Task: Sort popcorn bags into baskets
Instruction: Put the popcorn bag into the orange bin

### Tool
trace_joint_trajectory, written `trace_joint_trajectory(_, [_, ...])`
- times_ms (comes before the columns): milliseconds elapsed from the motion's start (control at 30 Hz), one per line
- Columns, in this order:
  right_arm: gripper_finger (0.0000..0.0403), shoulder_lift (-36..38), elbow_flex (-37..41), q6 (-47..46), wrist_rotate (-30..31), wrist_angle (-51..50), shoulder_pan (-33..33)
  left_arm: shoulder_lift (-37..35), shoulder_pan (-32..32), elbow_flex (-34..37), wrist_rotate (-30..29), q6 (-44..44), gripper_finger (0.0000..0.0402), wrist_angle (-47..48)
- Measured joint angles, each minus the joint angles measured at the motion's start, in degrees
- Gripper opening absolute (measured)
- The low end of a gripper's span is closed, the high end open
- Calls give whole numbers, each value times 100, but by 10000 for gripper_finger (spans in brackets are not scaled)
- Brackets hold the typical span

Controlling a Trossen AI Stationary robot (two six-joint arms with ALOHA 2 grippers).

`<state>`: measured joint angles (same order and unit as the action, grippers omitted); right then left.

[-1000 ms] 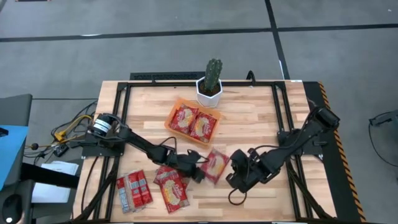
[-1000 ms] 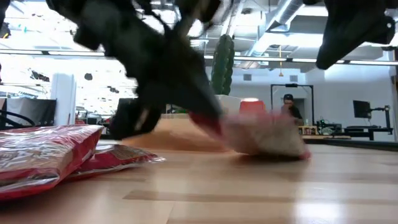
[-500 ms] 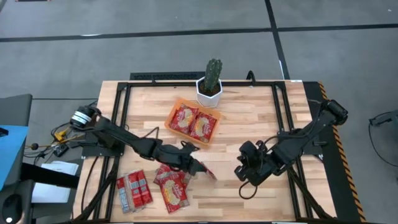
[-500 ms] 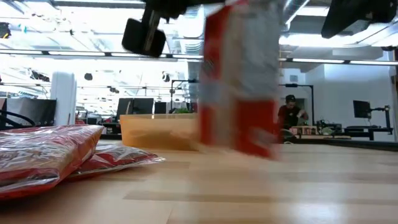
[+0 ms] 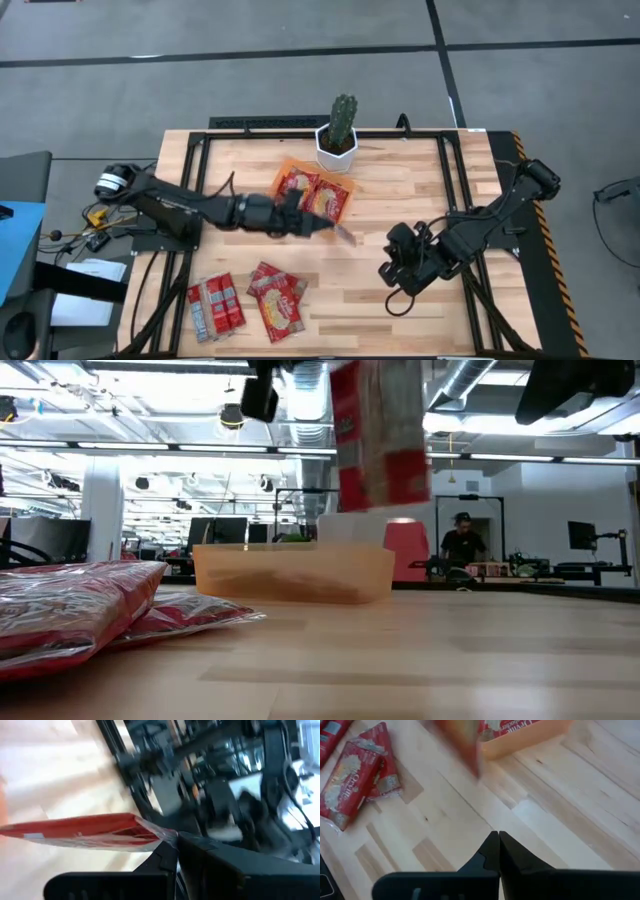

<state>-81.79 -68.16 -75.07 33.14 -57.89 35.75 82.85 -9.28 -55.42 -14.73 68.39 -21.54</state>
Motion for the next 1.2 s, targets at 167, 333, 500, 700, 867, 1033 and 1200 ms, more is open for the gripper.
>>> trace_joint_trajectory(167, [27, 3, 0, -81, -6, -44, 2, -2, 892, 0, 630, -233, 0, 73])
trace_joint_trajectory(333, [27, 3, 0, -146, -6, -215, 70, -2, 1586, 0, 832, -637, 0, 252])
trace_joint_trajectory(500, [16, -1, 0, -149, -9, -336, 70, 85, 1972, 1, 941, -780, 0, 436])
trace_joint_trajectory(700, [29, -3, 0, -151, -8, -359, 68, 559, 1947, 2, 918, -1072, 0, 660])
trace_joint_trajectory(867, [32, -6, 0, -148, -9, -361, 81, 1107, 1761, 2, 1207, -677, 0, 499])
trace_joint_trajectory(1033, [21, -6, 0, -149, -8, -361, 193, 1246, 1557, 16, 1471, -283, 0, 725])
trace_joint_trajectory(1200, [20, -6, 0, -243, -7, -335, 318, 987, 1517, 2, 1637, -81, 13, 1880])
